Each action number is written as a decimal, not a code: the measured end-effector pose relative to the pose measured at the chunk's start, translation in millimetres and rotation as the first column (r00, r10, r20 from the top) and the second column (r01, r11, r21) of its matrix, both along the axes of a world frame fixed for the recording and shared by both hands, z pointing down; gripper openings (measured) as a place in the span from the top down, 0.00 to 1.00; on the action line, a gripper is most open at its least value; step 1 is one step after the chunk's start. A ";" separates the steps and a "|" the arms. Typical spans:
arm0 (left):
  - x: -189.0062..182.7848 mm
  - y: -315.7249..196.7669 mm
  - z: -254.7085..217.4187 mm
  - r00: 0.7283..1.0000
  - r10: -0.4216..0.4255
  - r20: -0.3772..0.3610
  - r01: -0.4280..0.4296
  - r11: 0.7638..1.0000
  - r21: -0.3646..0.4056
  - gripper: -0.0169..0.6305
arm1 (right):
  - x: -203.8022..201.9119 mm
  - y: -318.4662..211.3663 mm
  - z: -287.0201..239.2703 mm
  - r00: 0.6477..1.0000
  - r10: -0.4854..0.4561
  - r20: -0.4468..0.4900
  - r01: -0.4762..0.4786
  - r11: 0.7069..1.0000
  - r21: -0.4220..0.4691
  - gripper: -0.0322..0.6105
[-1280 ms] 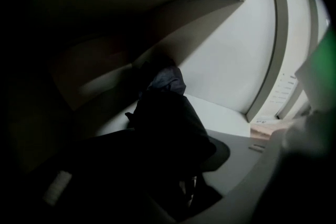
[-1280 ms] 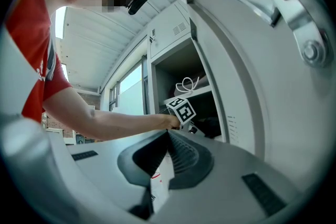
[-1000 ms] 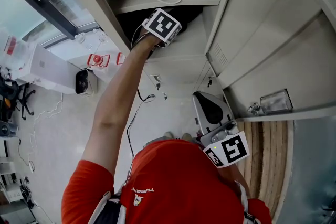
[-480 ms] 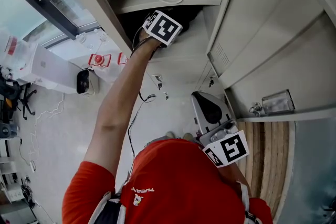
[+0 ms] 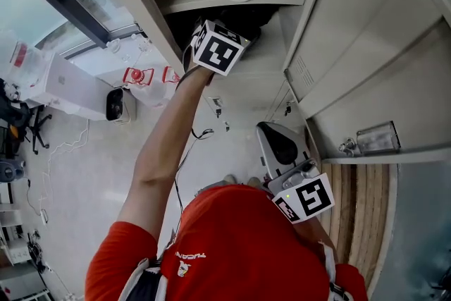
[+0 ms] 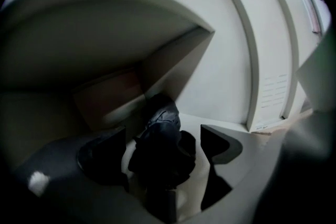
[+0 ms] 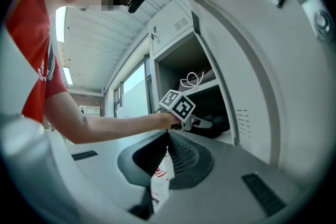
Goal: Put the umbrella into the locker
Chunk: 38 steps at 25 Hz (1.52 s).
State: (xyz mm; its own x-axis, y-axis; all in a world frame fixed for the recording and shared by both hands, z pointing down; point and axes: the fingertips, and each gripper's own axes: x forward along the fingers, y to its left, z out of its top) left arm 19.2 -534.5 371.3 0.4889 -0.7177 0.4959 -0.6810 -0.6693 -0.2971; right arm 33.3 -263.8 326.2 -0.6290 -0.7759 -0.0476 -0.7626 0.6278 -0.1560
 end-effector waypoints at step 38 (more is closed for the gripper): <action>-45.6 273.2 -77.7 0.821 0.140 -0.553 -0.009 0.972 0.233 0.97 | -1.0 23.6 -39.4 0.998 -0.051 -0.021 0.054 0.987 0.154 0.95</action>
